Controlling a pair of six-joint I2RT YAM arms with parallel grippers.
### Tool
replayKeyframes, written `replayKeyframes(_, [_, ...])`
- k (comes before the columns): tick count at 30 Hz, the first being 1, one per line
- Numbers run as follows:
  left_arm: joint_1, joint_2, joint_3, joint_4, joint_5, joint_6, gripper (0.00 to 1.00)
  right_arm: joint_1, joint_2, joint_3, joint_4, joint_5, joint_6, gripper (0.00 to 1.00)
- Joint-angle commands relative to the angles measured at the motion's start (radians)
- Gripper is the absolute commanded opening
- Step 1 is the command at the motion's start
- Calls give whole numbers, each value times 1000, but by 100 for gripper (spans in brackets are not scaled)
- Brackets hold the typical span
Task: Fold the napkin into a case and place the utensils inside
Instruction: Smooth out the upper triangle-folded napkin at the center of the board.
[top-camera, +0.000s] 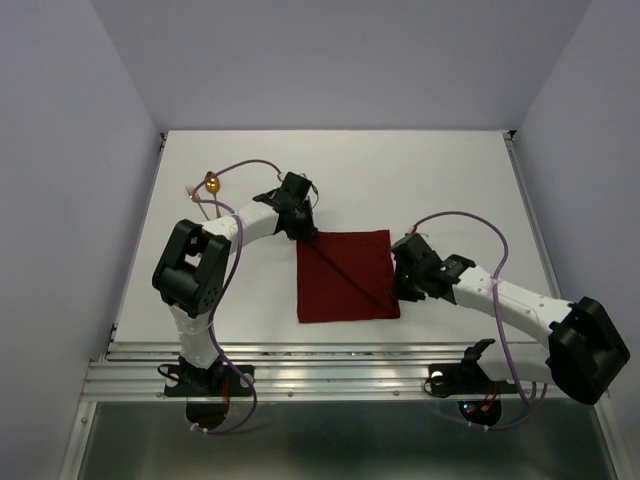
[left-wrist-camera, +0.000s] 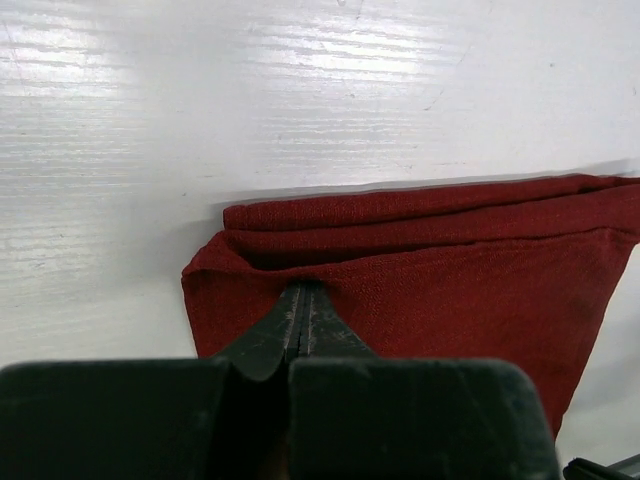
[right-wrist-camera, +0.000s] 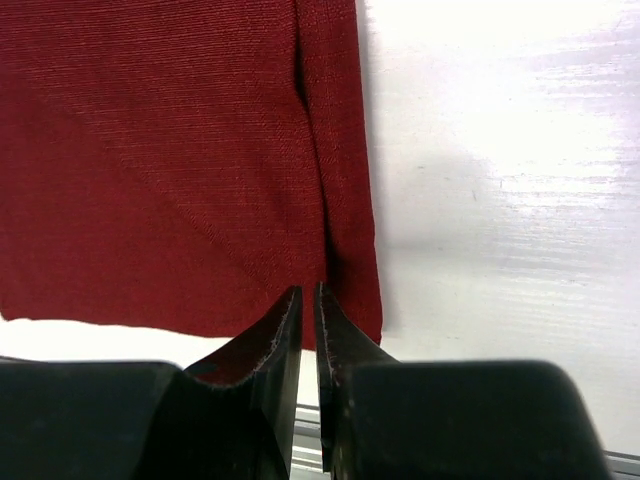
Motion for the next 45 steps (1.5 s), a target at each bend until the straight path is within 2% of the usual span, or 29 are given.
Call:
replayKeyframes(1, [-4,-61,47,-12,-14,16,0,13,-42,4,-15,-14,18,15])
replayKeyframes(7, [-5,-117,14,-27,-3,0,0,23,-4,-59,35,-16,41,15])
replayKeyframes(15, [-16,-184,-25,-51,-6,-3,0,23,9,39,0,40,2,15])
replayKeyframes(23, [-25,-103,38,-46,6,29,0,23,65,134,28,20,-2,16])
replayKeyframes(27, [-22,-43,78,-107,-57,81,0,23,119,186,48,27,6,16])
replayKeyframes(34, [-10,17,55,-84,-55,94,0,23,177,246,61,37,-17,17])
replayKeyframes(45, [-8,-78,52,-135,-142,85,0,23,233,269,66,46,-34,17])
